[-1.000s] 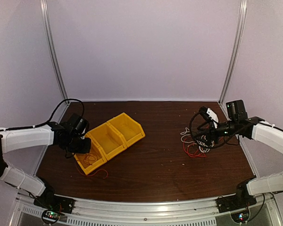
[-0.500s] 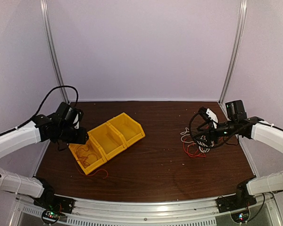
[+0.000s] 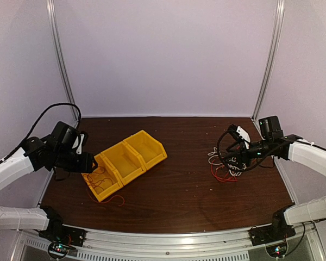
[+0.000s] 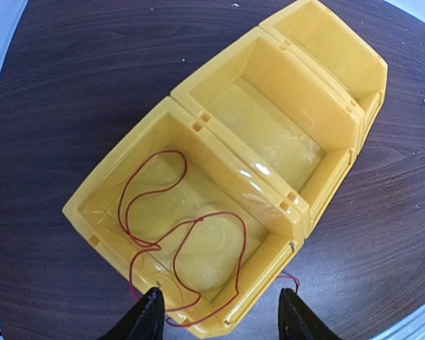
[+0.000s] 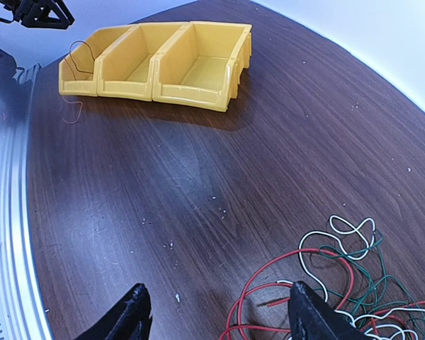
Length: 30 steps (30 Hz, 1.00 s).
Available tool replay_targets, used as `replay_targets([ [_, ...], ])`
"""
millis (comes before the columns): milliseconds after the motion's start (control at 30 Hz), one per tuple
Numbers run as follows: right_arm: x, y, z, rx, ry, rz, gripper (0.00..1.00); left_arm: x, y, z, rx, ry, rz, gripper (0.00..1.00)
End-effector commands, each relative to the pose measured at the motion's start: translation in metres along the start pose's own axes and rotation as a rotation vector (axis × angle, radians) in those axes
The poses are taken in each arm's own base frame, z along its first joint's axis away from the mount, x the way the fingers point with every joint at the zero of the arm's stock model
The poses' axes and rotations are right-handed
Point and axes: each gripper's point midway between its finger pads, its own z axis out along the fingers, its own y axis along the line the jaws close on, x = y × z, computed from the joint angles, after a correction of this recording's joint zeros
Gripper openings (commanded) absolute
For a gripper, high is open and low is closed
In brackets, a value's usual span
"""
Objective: Untangle the cables
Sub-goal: Pick up the untangled cable from the center of the board.
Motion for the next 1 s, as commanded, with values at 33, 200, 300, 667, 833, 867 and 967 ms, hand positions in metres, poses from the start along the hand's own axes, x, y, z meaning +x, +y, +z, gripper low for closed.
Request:
replay_targets([
  [33, 0.002, -0.001, 0.001, -0.005, 0.002, -0.01, 0.66, 0.029, 0.004, -0.01, 0.06, 0.026, -0.067, 0.57],
  [200, 0.004, 0.002, 0.002, -0.029, 0.011, -0.014, 0.67, 0.054, -0.015, 0.0, 0.167, 0.128, -0.088, 0.83],
  [300, 0.005, 0.003, 0.003, -0.036, 0.018, -0.021, 0.67, 0.05, -0.035, -0.003, 0.248, 0.08, -0.054, 0.98],
  [667, 0.007, 0.004, 0.004, -0.049, 0.028, -0.026, 0.67, 0.054, -0.132, 0.001, 0.266, 0.014, 0.429, 0.91],
  [833, 0.007, 0.005, 0.002, -0.047, 0.028, -0.031, 0.67, 0.09, -0.129, 0.035, 0.16, 0.212, 0.428, 0.49],
  [867, 0.008, 0.005, 0.002, -0.044, 0.028, -0.033, 0.67, 0.094, -0.131, 0.037, 0.159, 0.226, 0.432, 0.49],
  [967, 0.008, 0.004, 0.002, -0.037, 0.03, -0.037, 0.67, 0.106, -0.122, 0.045, 0.084, 0.267, 0.421, 0.5],
])
